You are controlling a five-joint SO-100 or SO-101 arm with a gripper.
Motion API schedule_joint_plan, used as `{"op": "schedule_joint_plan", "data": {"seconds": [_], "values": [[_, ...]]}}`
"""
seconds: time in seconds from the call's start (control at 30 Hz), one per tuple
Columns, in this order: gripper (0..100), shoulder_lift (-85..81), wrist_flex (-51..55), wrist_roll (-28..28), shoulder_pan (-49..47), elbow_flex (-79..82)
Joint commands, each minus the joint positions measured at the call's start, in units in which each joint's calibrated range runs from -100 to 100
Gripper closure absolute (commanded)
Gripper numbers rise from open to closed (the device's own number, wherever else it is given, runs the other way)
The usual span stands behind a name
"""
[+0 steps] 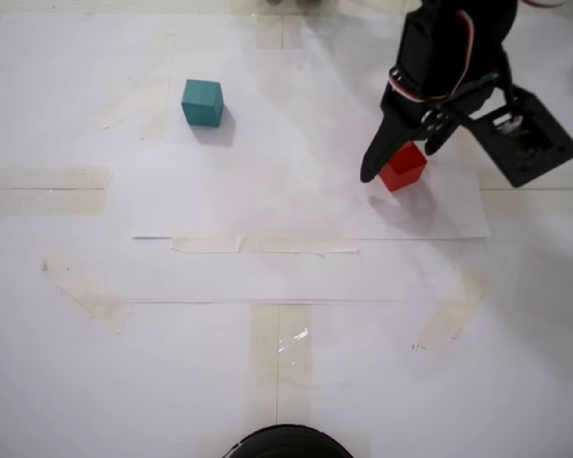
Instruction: Put the red cube on the top of the blue cube.
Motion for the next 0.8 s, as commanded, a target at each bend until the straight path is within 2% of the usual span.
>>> {"op": "schedule_joint_plan", "data": {"seconds": [0.0, 0.23, 0.77], "values": [[68, -1.0, -1.5, 0.3, 1.0, 0.4], [69, 0.0, -3.8, 0.5, 0.9, 1.2], [82, -0.8, -5.5, 1.1, 1.2, 4.2]]}}
